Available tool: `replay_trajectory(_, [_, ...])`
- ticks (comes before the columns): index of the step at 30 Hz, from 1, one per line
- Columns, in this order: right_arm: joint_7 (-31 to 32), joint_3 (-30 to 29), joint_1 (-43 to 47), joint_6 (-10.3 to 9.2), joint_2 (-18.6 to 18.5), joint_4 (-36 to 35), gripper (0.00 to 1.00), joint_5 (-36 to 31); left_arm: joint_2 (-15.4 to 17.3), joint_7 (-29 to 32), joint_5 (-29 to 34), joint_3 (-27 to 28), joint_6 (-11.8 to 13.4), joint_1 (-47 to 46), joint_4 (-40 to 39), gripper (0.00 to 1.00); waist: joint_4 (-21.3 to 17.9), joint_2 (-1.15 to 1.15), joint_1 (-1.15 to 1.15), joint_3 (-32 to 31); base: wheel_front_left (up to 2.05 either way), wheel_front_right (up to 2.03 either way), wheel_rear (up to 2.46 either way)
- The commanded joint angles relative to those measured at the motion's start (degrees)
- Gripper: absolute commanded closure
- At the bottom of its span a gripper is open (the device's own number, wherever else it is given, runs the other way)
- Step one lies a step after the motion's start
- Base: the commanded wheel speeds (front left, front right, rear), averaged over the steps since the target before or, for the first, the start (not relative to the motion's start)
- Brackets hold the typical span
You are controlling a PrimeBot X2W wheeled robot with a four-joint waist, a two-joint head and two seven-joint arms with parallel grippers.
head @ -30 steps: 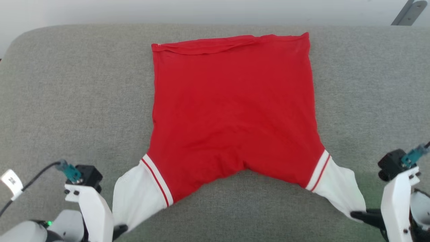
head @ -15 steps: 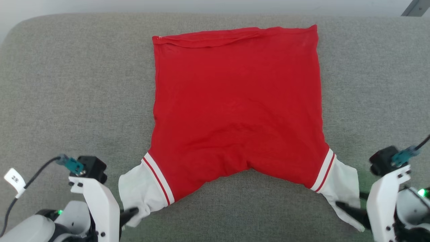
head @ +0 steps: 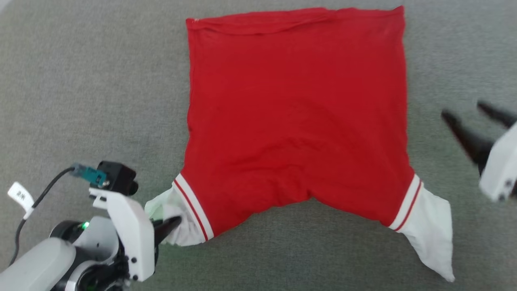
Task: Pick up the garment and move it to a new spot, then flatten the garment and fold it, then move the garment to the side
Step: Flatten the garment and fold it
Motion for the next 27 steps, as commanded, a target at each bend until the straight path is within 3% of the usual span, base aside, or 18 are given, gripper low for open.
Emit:
replay_trajectory(1, [-1.96, -0.17, -3.52, -0.02, 1.14, 1.80, 0.00, -1.18, -0.76, -0.26, 0.54, -0.18, -0.67, -1.46, 0.27, 1.00, 1.49, 0.00, 0.00, 1.71, 0.00, 0.00, 0.00])
replay_trajectory(6, [-7.07, 0.11, -12.73, -0.02, 1.51, 9.44, 0.00, -5.46, -2.76, -0.13, 1.76, -0.99, -2.13, -4.26, 1.03, 1.00, 3.68, 0.00, 0.00, 4.15, 0.00, 0.00, 0.00])
replay_trajectory(14, [-11.26, 2.01, -29.92, -0.02, -0.89, 31.66, 0.00, -10.45, -7.39, -0.29, 3.56, -2.98, -5.39, -9.12, 4.06, 1.00, 8.54, 0.00, 0.00, 8.45, 0.00, 0.00, 0.00])
replay_trajectory(22, [-7.05, 1.81, -43.15, -0.02, -1.89, 53.32, 0.00, -14.84, -11.63, -0.69, 4.21, -4.49, -8.48, -12.65, 8.01, 1.00, 13.35, 0.00, 0.00, 11.73, 0.00, 0.00, 0.00])
replay_trajectory(27, [-0.29, 2.33, -44.34, -0.03, -2.06, 64.42, 0.00, -16.40, -13.37, -1.07, 3.85, -5.02, -10.01, -13.60, 10.18, 1.00, 15.26, 0.00, 0.00, 12.51, 0.00, 0.00, 0.00])
